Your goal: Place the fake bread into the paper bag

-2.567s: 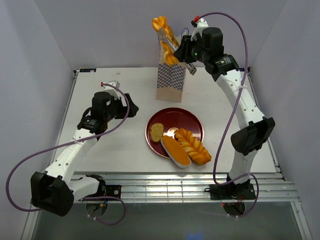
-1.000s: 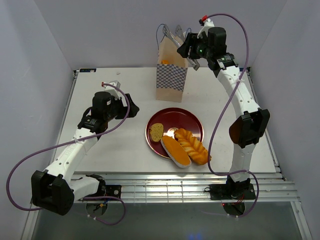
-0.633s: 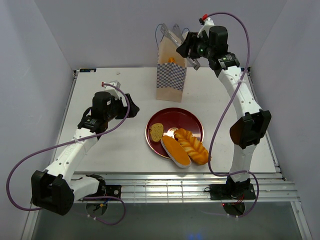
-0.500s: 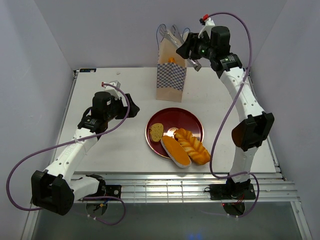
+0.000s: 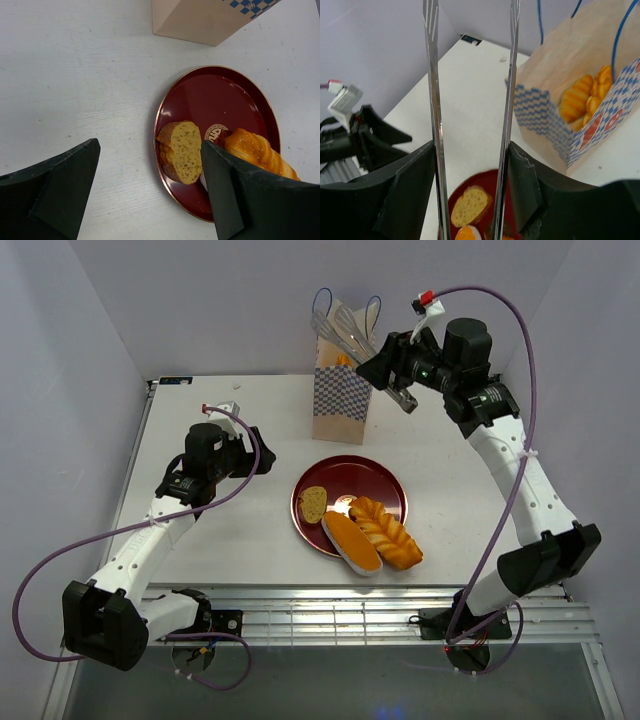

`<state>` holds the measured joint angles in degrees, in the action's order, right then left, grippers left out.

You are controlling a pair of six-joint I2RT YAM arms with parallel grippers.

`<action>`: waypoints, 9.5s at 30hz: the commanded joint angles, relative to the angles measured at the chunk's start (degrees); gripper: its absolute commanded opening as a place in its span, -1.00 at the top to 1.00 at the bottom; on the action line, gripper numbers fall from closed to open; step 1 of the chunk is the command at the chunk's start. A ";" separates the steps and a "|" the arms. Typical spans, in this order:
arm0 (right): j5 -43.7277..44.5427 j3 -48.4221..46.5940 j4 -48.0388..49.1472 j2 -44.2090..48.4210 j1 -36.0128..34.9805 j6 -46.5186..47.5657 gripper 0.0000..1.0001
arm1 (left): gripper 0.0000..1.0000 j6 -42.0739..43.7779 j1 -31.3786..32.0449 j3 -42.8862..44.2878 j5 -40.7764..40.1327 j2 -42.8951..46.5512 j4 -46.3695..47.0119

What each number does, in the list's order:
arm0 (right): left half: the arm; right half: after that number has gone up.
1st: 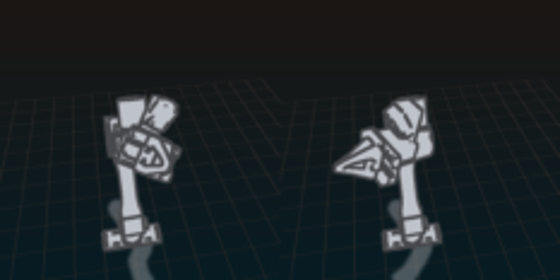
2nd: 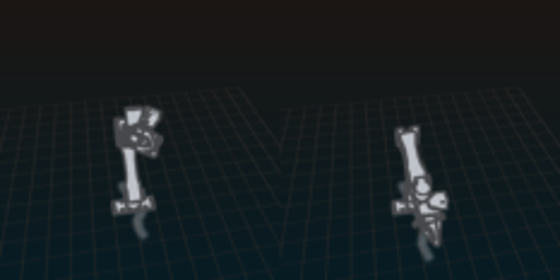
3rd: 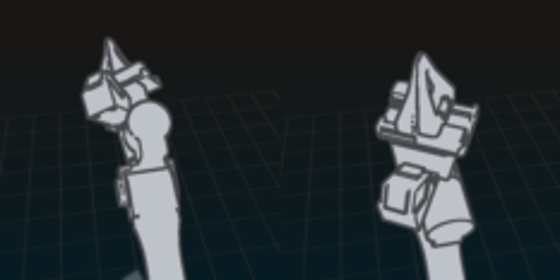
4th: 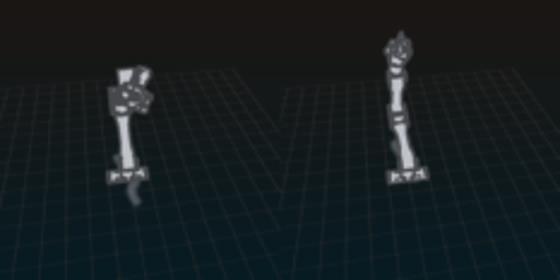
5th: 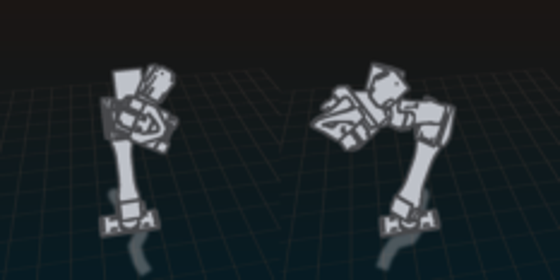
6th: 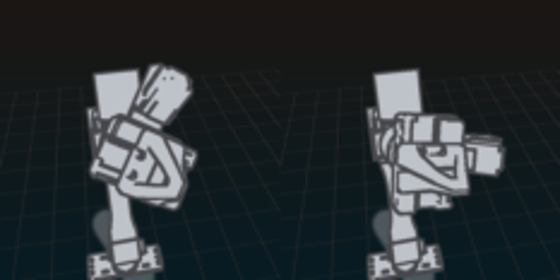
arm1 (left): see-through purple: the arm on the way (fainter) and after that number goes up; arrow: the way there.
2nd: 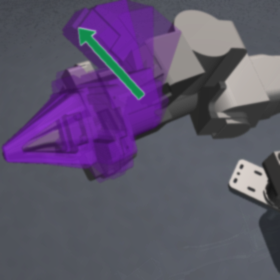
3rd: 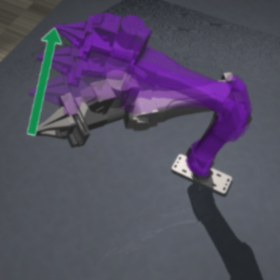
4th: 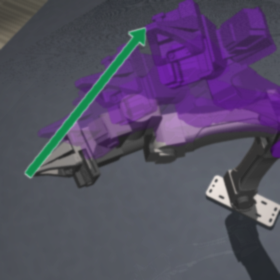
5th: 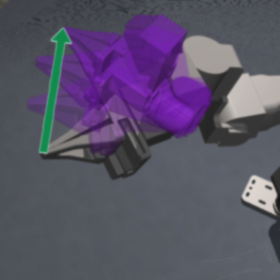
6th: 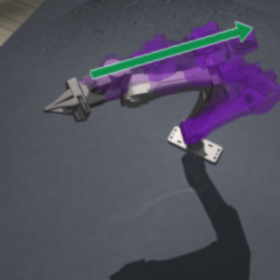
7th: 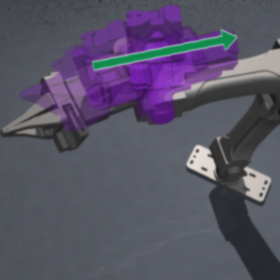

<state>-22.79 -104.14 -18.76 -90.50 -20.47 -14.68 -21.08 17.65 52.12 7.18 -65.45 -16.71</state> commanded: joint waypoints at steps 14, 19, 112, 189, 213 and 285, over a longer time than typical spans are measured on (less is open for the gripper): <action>8.19 41.11 0.14 32.57 -12.75 0.53 -0.23 | -0.81 2.09 0.10 1.93 -5.87 3.66 -0.34; 10.74 49.97 -1.98 37.23 -13.98 0.53 -0.23 | -0.90 1.57 0.10 1.85 -6.21 3.40 -0.34; 19.53 34.10 -3.56 20.62 -18.29 1.05 0.57 | -0.90 0.69 0.02 1.94 -2.43 4.81 0.01; 6.79 20.88 -3.82 20.44 -6.07 5.10 -0.10 | -0.91 0.51 0.02 1.85 -1.56 3.75 0.10; 16.18 49.29 -19.29 39.70 -14.16 4.75 -0.11 | -0.90 1.13 0.02 1.67 -2.00 3.75 0.27; 26.83 43.33 -15.78 36.10 -14.34 -1.94 0.54 | -0.89 -0.01 0.10 1.85 -0.32 3.31 0.19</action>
<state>4.12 -56.29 -41.47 -53.12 -34.59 -15.99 -20.99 17.65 52.14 6.48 -62.59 -16.73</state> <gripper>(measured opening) 0.360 0.946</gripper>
